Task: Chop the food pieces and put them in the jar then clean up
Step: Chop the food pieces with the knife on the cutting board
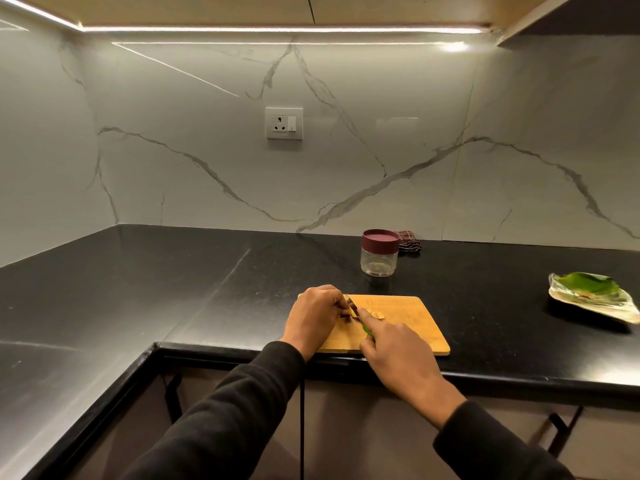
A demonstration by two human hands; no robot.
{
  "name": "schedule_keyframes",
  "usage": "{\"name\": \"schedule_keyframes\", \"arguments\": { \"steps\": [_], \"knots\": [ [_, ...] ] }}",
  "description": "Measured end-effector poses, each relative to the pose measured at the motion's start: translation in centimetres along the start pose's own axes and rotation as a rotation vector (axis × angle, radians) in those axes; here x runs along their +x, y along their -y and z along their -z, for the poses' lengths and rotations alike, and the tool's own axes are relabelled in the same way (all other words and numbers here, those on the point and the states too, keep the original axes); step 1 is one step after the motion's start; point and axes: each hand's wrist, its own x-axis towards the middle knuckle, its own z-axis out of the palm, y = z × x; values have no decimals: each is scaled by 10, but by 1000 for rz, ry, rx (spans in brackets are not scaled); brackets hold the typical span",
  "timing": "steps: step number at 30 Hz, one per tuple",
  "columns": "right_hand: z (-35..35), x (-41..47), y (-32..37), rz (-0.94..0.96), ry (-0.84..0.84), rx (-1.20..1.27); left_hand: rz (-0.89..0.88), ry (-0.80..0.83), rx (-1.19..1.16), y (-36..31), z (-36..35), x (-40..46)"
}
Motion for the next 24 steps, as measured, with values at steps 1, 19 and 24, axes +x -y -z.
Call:
{"name": "schedule_keyframes", "arguments": {
  "steps": [1,19,24],
  "knots": [
    [0,0,0,2,-1,-6,2,-1,-1,0,0,0],
    [-5,10,3,14,22,-165,44,-6,-45,0,1,0],
    [-7,20,5,25,26,-186,40,1,-41,0,2,0]
  ]
}}
